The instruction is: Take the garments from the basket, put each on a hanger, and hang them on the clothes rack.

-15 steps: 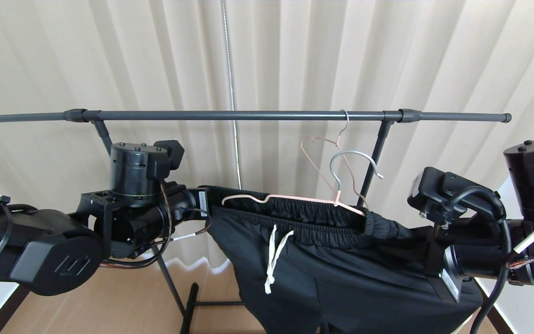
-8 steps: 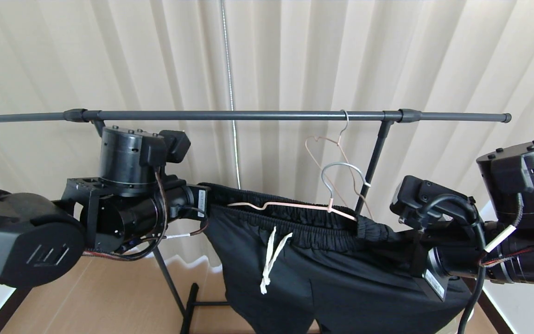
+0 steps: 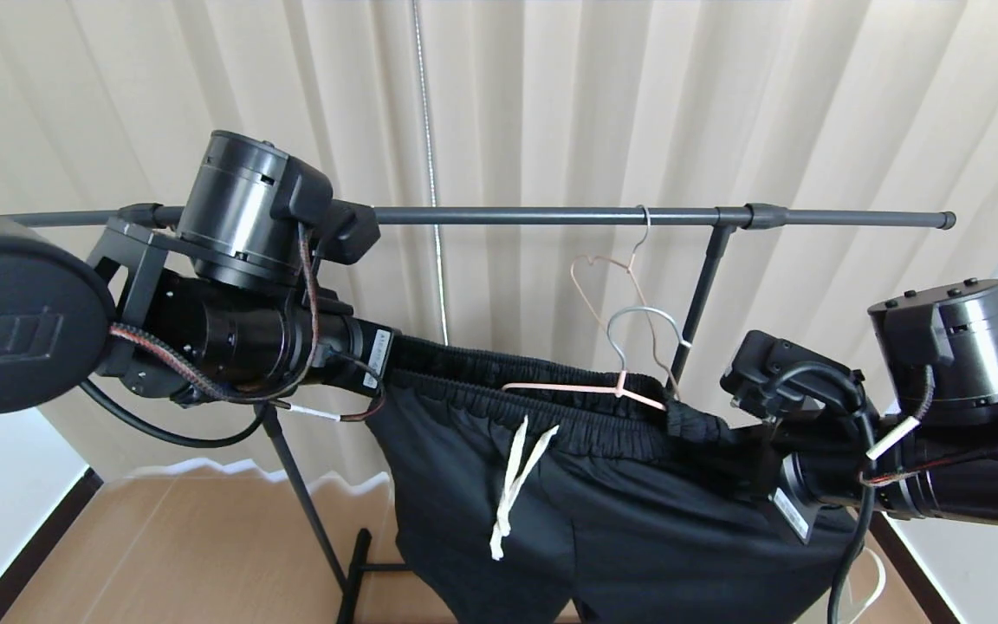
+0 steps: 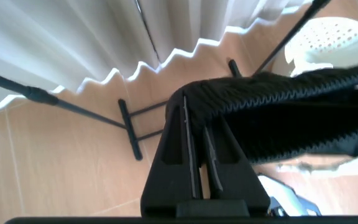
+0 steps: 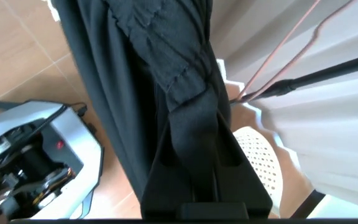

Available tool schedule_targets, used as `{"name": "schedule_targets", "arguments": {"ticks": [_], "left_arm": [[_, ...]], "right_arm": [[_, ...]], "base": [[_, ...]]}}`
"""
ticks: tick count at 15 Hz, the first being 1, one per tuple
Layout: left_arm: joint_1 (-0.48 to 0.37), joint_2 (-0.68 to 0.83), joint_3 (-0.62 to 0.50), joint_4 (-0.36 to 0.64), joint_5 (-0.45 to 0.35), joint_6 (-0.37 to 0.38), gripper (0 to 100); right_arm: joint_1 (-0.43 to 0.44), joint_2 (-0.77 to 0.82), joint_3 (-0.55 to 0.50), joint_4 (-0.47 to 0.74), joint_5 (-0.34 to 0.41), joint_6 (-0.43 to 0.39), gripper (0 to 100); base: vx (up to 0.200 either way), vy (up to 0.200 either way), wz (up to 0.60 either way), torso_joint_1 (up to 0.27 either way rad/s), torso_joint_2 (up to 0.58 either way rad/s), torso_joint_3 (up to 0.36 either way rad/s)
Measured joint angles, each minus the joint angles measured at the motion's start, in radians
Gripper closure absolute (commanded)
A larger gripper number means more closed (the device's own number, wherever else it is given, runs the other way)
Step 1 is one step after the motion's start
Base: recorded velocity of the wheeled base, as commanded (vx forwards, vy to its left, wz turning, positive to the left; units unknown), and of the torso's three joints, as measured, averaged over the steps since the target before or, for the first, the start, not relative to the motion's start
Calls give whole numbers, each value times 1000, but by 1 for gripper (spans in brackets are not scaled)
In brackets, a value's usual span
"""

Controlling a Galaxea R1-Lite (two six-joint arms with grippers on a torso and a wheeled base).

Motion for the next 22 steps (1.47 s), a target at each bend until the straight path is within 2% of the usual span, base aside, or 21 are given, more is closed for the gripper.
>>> {"name": "schedule_targets", "arguments": {"ticks": [1, 3, 6, 8, 13, 16, 22], "left_arm": [[-14, 0, -32, 46, 0, 0, 100], [-45, 0, -67, 76, -1, 0, 100], [-94, -3, -82, 106, -1, 2, 100], [-128, -10, -90, 119, -3, 3, 100], [-193, -13, -77, 119, -7, -5, 100], [-233, -11, -70, 119, -7, -32, 100], [-307, -10, -26, 114, -15, -51, 100]], "right_arm": [[-2, 17, 6, -46, 2, 2, 100], [-3, 47, 11, -75, 2, 19, 100], [15, 94, 13, -165, 2, 121, 100], [29, 122, 36, -252, 11, 141, 100], [34, 148, 141, -493, 121, 144, 100], [33, 151, 177, -554, 144, 177, 100], [33, 153, 183, -602, 155, 250, 100]], "base": [[0, 0, 0, 0, 0, 0], [0, 0, 0, 0, 0, 0], [0, 0, 0, 0, 0, 0], [0, 0, 0, 0, 0, 0], [0, 0, 0, 0, 0, 0], [0, 0, 0, 0, 0, 0], [0, 0, 0, 0, 0, 0]]}}
